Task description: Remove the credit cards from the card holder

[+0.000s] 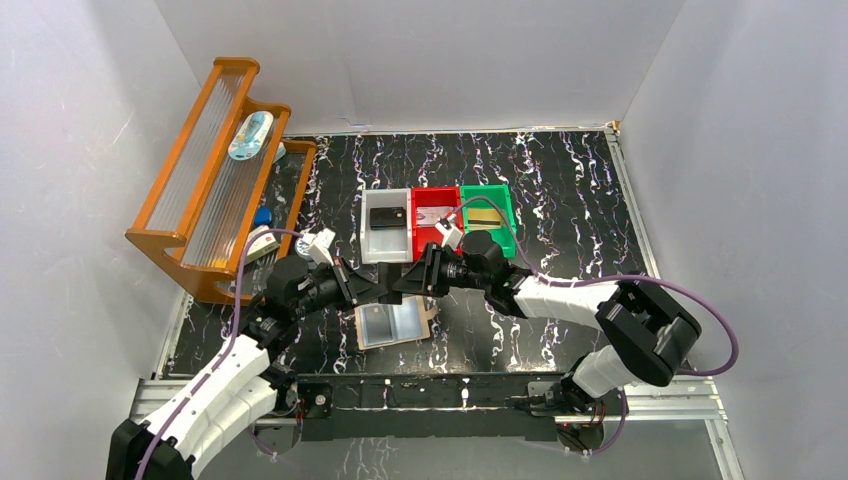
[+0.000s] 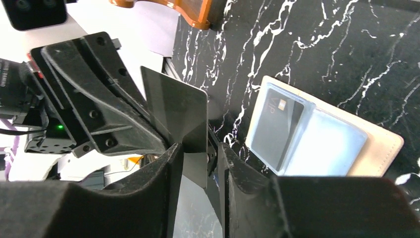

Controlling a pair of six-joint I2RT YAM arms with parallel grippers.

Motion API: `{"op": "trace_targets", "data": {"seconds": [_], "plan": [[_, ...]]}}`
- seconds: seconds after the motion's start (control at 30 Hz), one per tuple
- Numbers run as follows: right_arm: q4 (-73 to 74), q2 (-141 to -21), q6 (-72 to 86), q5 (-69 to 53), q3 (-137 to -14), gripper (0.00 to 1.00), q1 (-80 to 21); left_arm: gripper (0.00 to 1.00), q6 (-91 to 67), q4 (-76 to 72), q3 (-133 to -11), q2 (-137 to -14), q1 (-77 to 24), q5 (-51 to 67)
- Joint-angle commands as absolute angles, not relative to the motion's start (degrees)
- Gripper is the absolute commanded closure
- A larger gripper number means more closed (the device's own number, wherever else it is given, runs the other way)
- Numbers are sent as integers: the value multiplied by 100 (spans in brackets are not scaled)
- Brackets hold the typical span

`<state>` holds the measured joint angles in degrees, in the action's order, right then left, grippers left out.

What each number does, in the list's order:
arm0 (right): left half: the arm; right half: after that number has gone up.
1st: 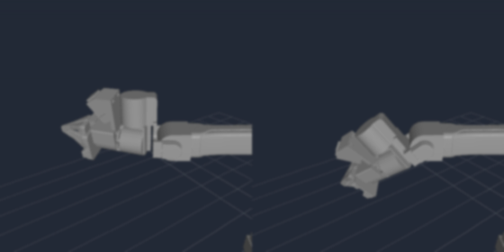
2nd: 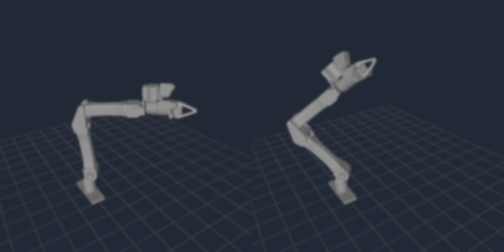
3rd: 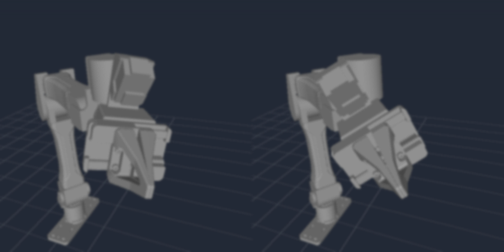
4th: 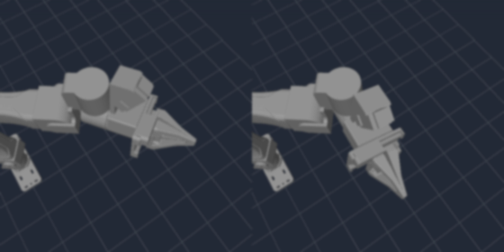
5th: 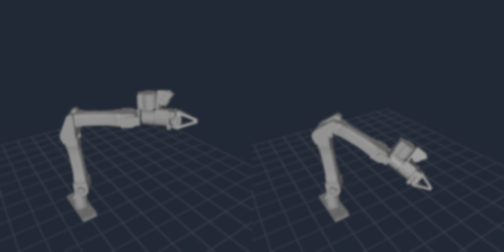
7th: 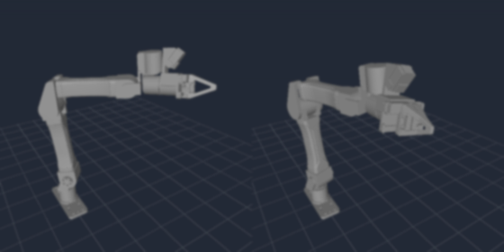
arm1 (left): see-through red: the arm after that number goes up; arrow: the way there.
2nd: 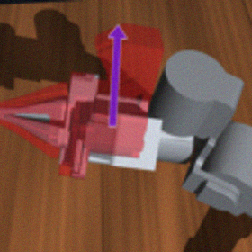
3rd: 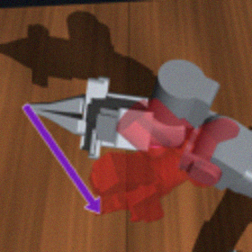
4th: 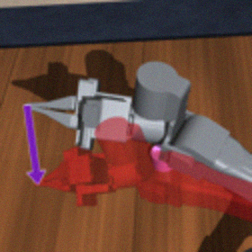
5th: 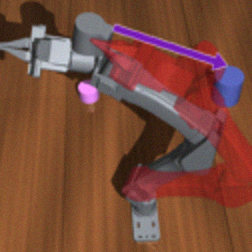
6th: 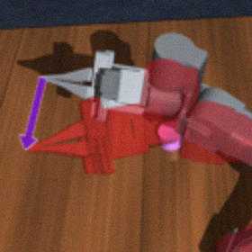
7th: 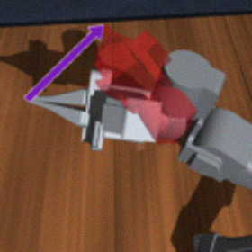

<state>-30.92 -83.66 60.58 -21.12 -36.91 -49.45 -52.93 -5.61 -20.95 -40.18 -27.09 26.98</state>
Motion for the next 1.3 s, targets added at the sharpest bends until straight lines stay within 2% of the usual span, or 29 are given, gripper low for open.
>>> {"op": "trace_targets", "data": {"seconds": [0.0,0.23,0.4,0.7,1.03,1.13,1.27], "plan": [[-3886,-8350,6211,-2355,-3631,64,-4903,100,-5437,-902,-2036,-4069,-2683,3106],[-4321,-8341,6306,-2560,-3414,78,-4899,100,-5669,-1142,-2062,-4136,-2683,3005],[-4750,-8349,6372,-2712,-3276,84,-4903,93,-5821,-1461,-2066,-4277,-2679,3040],[-5183,-8431,6487,-2863,-3145,86,-4904,87,-5818,-1714,-2267,-4635,-2657,3176],[-5660,-8618,6741,-2955,-2977,86,-4895,80,-5849,-1750,-2231,-4461,-2558,3025],[-5793,-8678,6829,-2996,-2941,86,-4887,83,-5849,-1755,-2224,-4426,-2540,2980],[-5850,-8730,6918,-2932,-2886,85,-4856,97,-5841,-1627,-2221,-4376,-2529,2909]]}}
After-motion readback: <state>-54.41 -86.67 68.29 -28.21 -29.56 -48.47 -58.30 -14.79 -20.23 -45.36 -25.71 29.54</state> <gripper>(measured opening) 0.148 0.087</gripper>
